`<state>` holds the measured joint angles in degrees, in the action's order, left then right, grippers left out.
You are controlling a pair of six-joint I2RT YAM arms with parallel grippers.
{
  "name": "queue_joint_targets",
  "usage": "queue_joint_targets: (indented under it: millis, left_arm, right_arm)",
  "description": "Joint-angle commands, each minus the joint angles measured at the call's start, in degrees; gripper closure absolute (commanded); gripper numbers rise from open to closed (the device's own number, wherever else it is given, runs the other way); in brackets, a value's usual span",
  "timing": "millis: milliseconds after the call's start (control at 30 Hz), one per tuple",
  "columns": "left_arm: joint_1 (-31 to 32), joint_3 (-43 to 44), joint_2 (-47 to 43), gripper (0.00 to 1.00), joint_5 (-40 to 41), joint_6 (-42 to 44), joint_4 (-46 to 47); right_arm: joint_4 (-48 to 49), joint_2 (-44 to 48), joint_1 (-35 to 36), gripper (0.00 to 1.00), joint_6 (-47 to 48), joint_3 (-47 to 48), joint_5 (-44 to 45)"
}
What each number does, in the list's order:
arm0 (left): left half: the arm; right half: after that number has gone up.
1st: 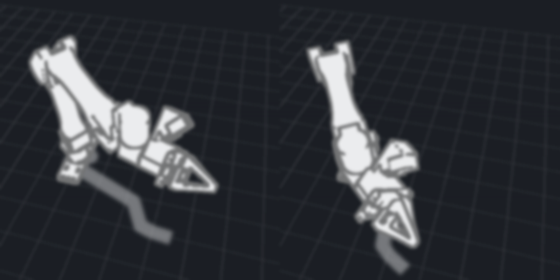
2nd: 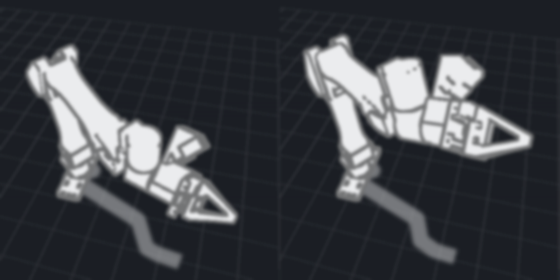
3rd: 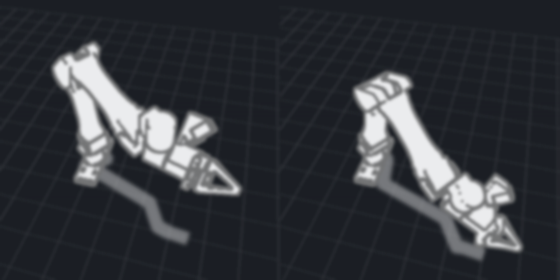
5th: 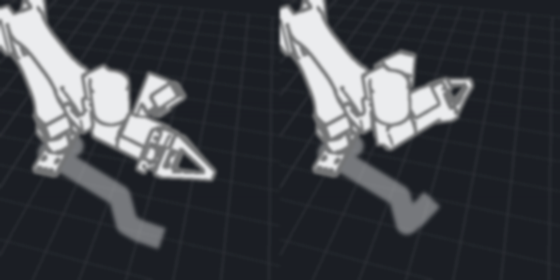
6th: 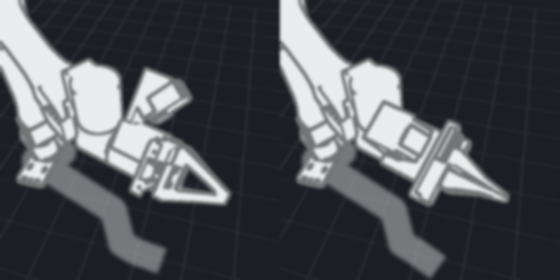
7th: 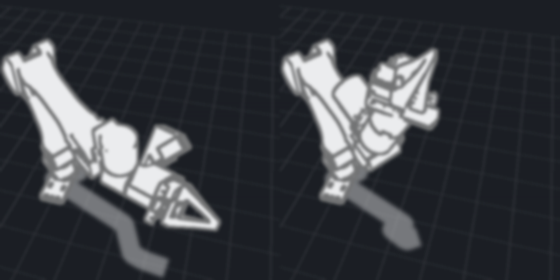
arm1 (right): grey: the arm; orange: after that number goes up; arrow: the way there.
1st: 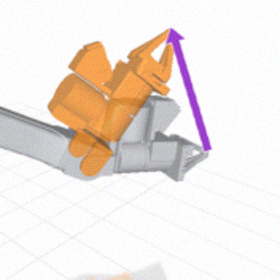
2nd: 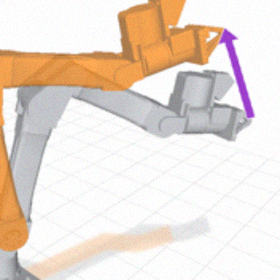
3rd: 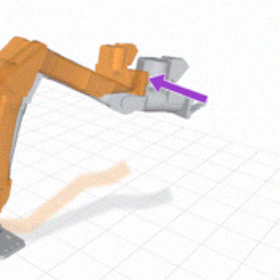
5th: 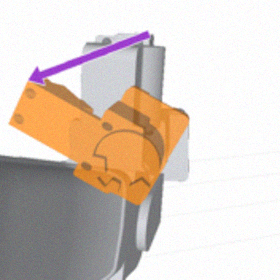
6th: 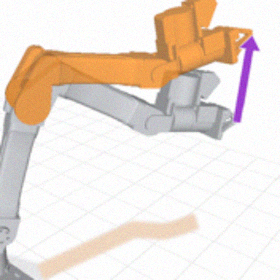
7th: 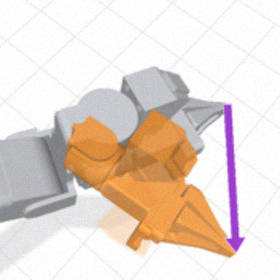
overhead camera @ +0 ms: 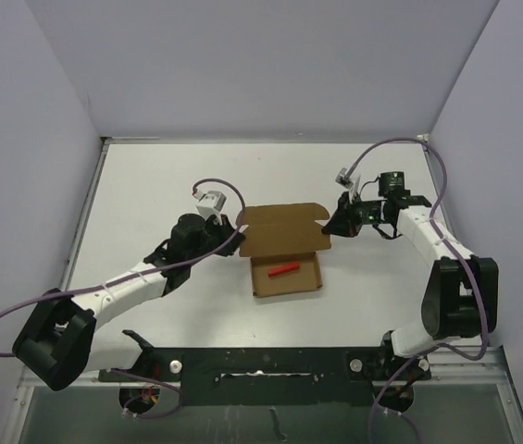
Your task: Fold the paper box
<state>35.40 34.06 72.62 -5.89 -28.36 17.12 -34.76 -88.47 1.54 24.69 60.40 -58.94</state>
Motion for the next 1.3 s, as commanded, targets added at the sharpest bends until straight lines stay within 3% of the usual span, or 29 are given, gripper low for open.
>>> queue_joint_targets:
  millis: [0, 300, 600, 1033, 1267]
  left_arm:
    - [0.86, 4.48, -2.59, 1.00, 5.79, -0.61, 0.51]
    - [2.92, 13.43, 4.21, 1.00, 15.28, 1.43, -2.24]
    - [4.85, 17.65, 10.69, 1.00, 22.65, 3.24, -1.04]
    - [5.02, 14.49, 14.03, 1.00, 18.98, 2.00, 4.14]
    - [4.44, 9.97, 10.85, 0.79, 17.01, 1.03, 5.86]
  right_arm:
    - [14.13, 6.92, 5.44, 1.00, -7.60, -1.17, 13.77]
    - [26.40, 7.70, 14.16, 1.00, -14.98, -2.77, 35.55]
    - [35.97, 5.47, 20.90, 1.00, -18.86, -4.36, 50.94]
    - [40.76, 6.19, 20.90, 1.00, -21.66, -10.10, 49.10]
    - [41.56, 7.61, 18.00, 1.00, -19.76, -11.74, 46.20]
